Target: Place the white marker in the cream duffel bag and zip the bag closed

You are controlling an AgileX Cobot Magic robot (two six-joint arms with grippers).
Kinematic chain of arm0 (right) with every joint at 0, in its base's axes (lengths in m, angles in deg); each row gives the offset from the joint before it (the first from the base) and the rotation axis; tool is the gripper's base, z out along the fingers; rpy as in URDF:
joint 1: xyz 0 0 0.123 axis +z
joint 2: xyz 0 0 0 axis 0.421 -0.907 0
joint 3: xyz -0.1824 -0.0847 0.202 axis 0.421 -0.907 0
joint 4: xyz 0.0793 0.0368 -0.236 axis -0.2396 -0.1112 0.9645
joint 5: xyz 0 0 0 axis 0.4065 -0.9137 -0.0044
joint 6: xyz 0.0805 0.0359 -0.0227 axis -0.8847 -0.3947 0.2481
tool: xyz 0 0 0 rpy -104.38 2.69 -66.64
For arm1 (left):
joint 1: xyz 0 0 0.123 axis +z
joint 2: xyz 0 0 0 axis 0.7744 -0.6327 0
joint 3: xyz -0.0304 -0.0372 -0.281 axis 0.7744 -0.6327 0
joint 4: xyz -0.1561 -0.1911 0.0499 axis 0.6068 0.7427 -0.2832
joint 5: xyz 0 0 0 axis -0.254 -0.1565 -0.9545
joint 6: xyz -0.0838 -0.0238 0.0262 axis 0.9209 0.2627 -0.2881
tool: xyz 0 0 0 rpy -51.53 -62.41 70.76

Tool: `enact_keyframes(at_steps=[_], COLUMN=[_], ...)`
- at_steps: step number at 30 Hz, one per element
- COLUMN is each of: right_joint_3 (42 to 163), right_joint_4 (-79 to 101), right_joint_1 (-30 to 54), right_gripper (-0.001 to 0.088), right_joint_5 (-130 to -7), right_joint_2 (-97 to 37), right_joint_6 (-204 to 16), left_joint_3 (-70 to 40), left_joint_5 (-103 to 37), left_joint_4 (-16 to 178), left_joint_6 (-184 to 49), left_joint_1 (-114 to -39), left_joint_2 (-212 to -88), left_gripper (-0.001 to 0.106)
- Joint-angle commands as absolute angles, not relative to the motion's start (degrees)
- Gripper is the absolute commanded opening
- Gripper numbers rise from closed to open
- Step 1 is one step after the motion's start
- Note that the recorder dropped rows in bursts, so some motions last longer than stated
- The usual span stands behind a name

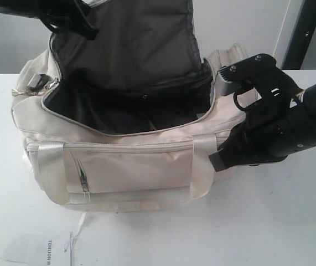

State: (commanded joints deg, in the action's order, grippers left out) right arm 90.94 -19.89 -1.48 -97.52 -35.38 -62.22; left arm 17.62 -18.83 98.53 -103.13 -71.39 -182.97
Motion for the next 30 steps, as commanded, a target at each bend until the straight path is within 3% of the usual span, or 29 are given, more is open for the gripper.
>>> enact_keyframes(at_steps=[7, 13, 15, 16, 17, 18, 19, 20, 23, 26, 28, 30], right_joint_3=[90.9, 89.7, 87.9, 87.1, 86.9, 86.9, 86.9, 86.9, 86.9, 86.9, 86.9, 86.9], right_joint_4=[-19.8, -19.7, -18.5, -18.5, -18.5, -18.5, -18.5, -18.5, -18.6, -18.9, -19.3, -21.0], right_joint_1=[-1.5, -1.5, -1.5, -1.5, -1.5, -1.5, -1.5, -1.5, -1.5, -1.5, -1.5, -1.5], right_gripper=[0.0, 0.0, 0.0, 0.0, 0.0, 0.0, 0.0, 0.0, 0.0, 0.0, 0.0, 0.0], right_joint_5=[-97.4, -96.8, -95.0, -93.5, -92.8, -92.8, -92.8, -93.0, -93.0, -93.0, -93.0, -93.5], right_joint_2=[-35.4, -35.4, -35.4, -35.4, -35.4, -35.4, -35.4, -35.4, -35.4, -35.4, -35.4, -35.4], right_joint_6=[-62.2, -61.7, -61.7, -61.7, -61.7, -61.7, -61.7, -61.7, -61.7, -61.7, -61.7, -61.7], left_joint_3=[17.6, 17.6, 17.6, 17.6, 17.6, 17.6, 17.6, 17.6, 17.6, 17.6, 17.6, 17.4], left_joint_5=[-4.9, 3.9, 5.8, 7.7, 9.0, 11.9, 15.1, 17.3, 20.0, 15.7, 13.2, 10.1], left_joint_4=[99.2, 112.6, 112.7, 112.7, 112.7, 112.7, 112.7, 112.5, 111.8, 109.8, 106.6, 99.9], left_joint_6=[-107.8, -122.3, -122.3, -122.3, -122.3, -122.1, -122.1, -122.1, -125.2, -127.8, -125.5, -118.2], left_joint_1=[-71.4, -71.4, -71.4, -71.4, -71.4, -71.4, -71.4, -71.4, -71.4, -71.4, -71.4, -71.4], left_joint_2=[-182.8, -181.3, -179.7, -178.8, -178.5, -177.9, -177.2, -176.4, -172.4, -168.0, -166.2, -165.4], left_gripper=[0.0, 0.0, 0.014, 0.034, 0.045, 0.066, 0.08, 0.084, 0.083, 0.075, 0.065, 0.047])
